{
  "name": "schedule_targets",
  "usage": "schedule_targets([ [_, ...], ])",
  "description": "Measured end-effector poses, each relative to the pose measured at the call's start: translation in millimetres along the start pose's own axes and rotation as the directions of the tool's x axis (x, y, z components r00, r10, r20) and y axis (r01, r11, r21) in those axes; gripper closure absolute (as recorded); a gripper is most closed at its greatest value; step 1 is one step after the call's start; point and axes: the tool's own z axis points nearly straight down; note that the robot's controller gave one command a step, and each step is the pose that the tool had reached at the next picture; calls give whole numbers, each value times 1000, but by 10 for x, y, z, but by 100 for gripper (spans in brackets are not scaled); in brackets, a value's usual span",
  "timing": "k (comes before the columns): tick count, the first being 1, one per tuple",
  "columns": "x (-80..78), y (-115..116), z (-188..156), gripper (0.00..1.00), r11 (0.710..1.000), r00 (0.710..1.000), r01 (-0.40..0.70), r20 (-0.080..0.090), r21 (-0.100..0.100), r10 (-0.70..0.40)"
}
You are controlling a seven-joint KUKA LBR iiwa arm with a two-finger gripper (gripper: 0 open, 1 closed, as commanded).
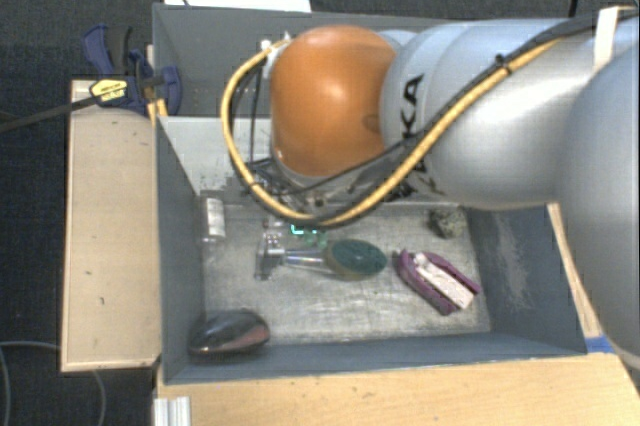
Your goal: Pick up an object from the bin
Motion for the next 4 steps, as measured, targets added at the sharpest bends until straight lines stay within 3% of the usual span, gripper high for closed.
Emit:
schedule_targets([
  [1, -149, -701, 968, 0, 952, 952, 306, 1, 2, -306],
  [2, -298, -1472, 1413, 0, 915, 915, 404, 8, 1, -404],
  [3, -323, -1435, 1374, 100, 915, 914, 404, 16, 3, -404],
  [4, 51, -1025, -570, 100, 835, 835, 550, 14, 5, -550],
])
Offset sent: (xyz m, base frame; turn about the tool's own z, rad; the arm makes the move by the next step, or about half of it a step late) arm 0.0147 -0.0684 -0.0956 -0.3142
